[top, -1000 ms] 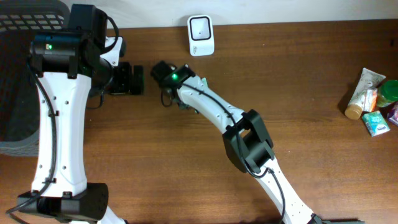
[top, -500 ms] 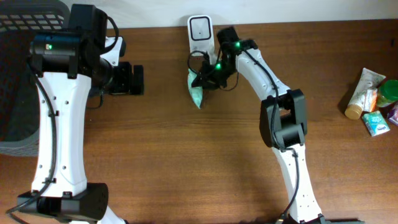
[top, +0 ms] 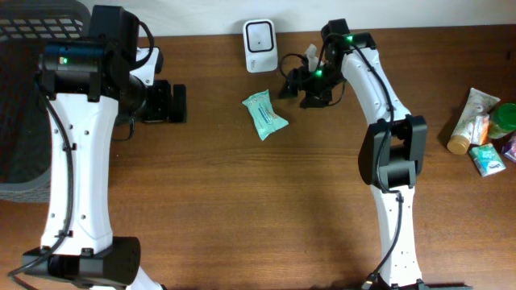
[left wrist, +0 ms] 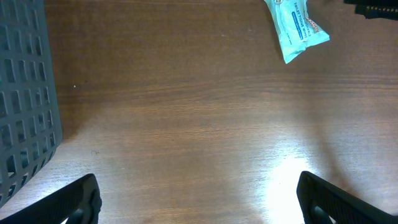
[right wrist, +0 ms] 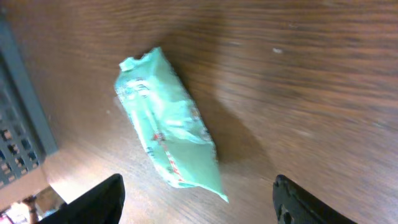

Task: Scan the item barcode

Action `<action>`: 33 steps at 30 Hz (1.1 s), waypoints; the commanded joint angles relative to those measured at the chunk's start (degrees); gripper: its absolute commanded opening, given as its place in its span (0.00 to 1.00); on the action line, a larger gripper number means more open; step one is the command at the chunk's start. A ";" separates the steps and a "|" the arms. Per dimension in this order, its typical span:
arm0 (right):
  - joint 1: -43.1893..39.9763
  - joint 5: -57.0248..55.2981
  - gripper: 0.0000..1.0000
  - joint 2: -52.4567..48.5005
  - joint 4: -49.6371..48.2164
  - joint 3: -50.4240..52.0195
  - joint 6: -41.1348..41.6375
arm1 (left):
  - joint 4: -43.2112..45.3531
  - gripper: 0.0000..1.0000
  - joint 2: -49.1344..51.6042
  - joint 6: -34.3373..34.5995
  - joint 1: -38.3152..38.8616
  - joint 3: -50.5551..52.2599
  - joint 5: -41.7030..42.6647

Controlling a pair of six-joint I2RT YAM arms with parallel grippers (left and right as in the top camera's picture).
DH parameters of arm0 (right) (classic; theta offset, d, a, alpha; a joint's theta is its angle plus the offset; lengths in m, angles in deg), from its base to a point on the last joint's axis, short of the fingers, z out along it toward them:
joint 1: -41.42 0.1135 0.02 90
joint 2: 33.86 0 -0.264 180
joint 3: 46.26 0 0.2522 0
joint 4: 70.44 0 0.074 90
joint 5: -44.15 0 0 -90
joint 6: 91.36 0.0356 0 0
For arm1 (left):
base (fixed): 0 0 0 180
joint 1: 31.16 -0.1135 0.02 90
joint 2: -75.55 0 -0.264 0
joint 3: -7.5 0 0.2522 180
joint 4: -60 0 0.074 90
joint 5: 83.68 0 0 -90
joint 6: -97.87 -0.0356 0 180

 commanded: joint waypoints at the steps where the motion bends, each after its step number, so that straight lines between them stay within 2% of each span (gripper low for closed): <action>1: 2.29 2.99 0.79 1.77 -2.84 1.64 -4.98 | -0.04 0.99 -0.17 -0.90 0.02 -0.04 0.02; 8: 3.82 3.34 0.78 1.75 -11.82 14.08 -2.62 | -0.04 0.99 -0.17 -0.90 0.02 -0.04 0.02; 12: 4.09 6.69 0.62 1.75 -16.31 17.94 -2.62 | -0.04 0.99 -0.17 -0.90 0.02 -0.04 0.02; 15: 5.70 5.55 0.61 1.75 -17.79 17.94 -2.60 | -0.04 0.99 -0.17 -0.90 0.00 -0.04 0.04; 17: 6.88 3.15 0.57 1.75 -18.08 17.97 -1.86 | -0.04 0.99 -0.17 -0.90 0.00 -0.04 0.04; 20: 7.76 1.07 0.07 1.75 -18.73 17.94 0.31 | -0.04 0.99 -0.17 -0.90 0.02 -0.04 0.02; 21: 7.78 1.07 0.04 1.77 -18.80 17.94 0.92 | -0.04 0.99 -0.17 -0.90 0.00 -0.04 0.04; 24: 7.76 2.01 0.04 1.92 -18.62 16.87 1.27 | -0.04 0.99 -0.17 -0.90 0.02 -0.04 0.02; 27: 7.54 7.85 0.04 2.19 -17.57 9.18 1.27 | -0.04 0.99 -0.17 -0.90 0.02 -0.04 0.02; 29: 6.73 10.80 0.04 2.21 -17.59 0.15 1.29 | -0.04 0.99 -0.17 -0.90 0.02 -0.04 0.02; 33: 5.03 4.79 0.04 2.21 -17.94 -8.07 3.98 | -0.04 0.99 -0.17 -0.90 0.02 -0.04 0.02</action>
